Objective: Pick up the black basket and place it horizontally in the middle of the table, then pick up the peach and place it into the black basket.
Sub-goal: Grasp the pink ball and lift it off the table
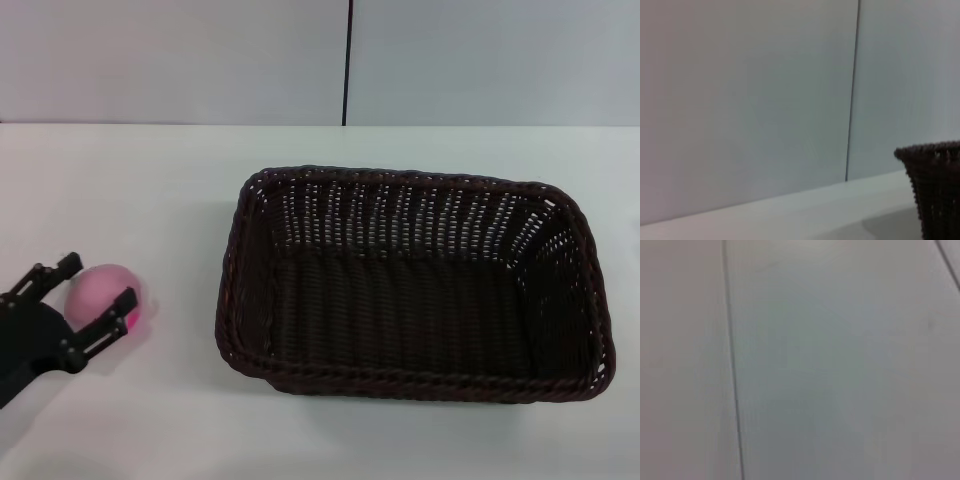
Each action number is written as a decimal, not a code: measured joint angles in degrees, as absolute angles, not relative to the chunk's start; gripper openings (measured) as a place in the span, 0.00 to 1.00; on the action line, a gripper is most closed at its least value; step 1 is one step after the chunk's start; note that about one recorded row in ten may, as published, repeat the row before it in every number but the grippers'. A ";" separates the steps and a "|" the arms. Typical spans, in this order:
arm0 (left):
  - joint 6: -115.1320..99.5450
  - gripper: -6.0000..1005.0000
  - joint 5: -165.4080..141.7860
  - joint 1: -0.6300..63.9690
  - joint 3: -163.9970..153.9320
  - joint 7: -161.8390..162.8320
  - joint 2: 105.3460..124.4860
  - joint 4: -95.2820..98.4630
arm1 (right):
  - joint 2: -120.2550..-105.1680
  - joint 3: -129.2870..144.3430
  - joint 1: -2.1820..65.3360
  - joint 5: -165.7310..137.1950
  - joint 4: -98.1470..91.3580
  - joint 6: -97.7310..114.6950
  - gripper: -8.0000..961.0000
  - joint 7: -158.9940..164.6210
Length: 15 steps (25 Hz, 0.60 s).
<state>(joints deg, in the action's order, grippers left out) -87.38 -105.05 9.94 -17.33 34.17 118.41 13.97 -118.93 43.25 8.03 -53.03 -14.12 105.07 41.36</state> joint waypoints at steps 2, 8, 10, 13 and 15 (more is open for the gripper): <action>-86.30 0.72 -105.04 10.32 -17.53 33.44 118.43 13.39 | -118.87 43.02 8.14 -52.99 -12.80 104.77 0.47 41.34; -82.73 0.72 -105.07 11.31 -17.90 31.63 118.46 11.85 | -118.89 42.66 8.86 -52.95 -10.68 103.50 0.47 41.30; -82.78 0.72 -105.08 11.11 -17.93 30.82 118.46 11.84 | -118.89 42.56 9.31 -52.95 -9.67 102.20 0.47 41.29; -83.71 0.71 -104.82 10.35 -17.68 26.40 118.46 11.29 | -118.97 42.48 9.83 -52.93 -8.77 100.98 0.47 41.28; -83.88 0.64 -104.74 10.21 -17.61 25.12 118.47 10.83 | -119.00 42.46 10.37 -52.91 -7.83 100.17 0.47 41.27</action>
<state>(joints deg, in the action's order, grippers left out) -83.88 -104.74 10.21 -17.61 25.12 118.47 10.83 -119.00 42.46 10.37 -52.91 -7.83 100.17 41.27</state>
